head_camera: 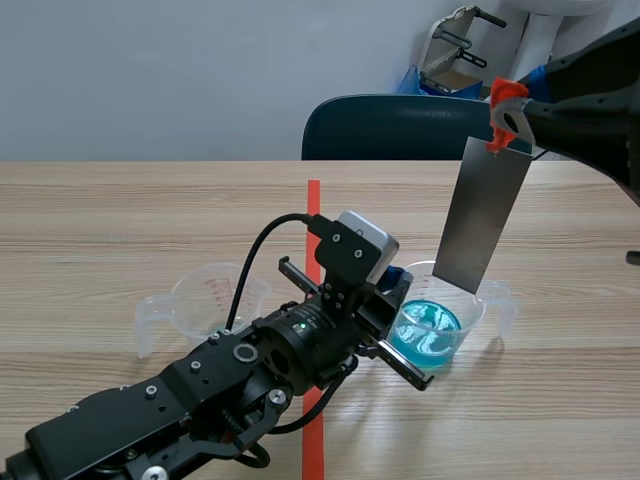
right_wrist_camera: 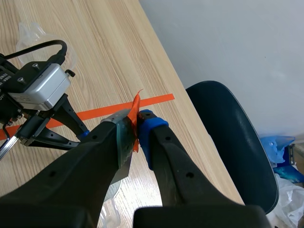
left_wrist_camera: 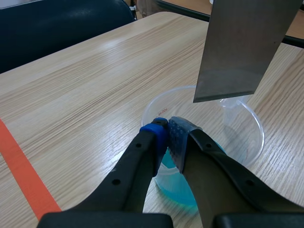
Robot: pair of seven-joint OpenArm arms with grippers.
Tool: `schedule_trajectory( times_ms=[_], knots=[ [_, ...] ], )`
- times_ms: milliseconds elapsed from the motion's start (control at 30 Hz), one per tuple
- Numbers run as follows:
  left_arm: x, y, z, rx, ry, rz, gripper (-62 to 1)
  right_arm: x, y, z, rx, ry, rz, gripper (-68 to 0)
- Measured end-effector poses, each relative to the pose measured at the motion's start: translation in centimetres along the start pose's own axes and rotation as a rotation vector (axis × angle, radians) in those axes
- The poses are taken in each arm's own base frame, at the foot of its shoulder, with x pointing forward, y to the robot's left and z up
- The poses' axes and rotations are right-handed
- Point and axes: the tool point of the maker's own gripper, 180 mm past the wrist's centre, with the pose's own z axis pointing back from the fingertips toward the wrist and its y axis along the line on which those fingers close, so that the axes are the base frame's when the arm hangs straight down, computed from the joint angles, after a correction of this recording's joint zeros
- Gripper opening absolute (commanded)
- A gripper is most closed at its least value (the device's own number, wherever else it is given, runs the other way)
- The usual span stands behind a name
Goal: Do the redox reaction experiment
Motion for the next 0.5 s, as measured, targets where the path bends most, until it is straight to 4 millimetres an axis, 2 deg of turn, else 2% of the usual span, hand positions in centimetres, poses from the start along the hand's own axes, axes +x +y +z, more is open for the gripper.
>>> schedule_trajectory(
  times_ms=[100, 200, 367, 500],
  knots=[
    [0.0, 0.0, 0.1, 0.001, 0.0, 0.001, -58.0, 0.0, 0.0, 0.0, 0.0, 0.0, 0.0, -66.7],
    [0.5, 0.7, 1.2, 0.042, -0.013, 0.006, -58.0, 0.0, 0.0, 0.0, 0.0, 0.0, 0.0, -66.7],
    [1.7, 2.7, 4.6, 0.122, -0.008, 0.012, -57.9, 0.0, 0.0, 0.0, 0.0, 0.0, 0.0, -66.7],
    [2.3, 3.4, 7.6, 0.16, 0.012, 0.007, -57.9, 0.0, 0.0, 0.0, 0.0, 0.001, 0.0, -66.7]
  ],
)
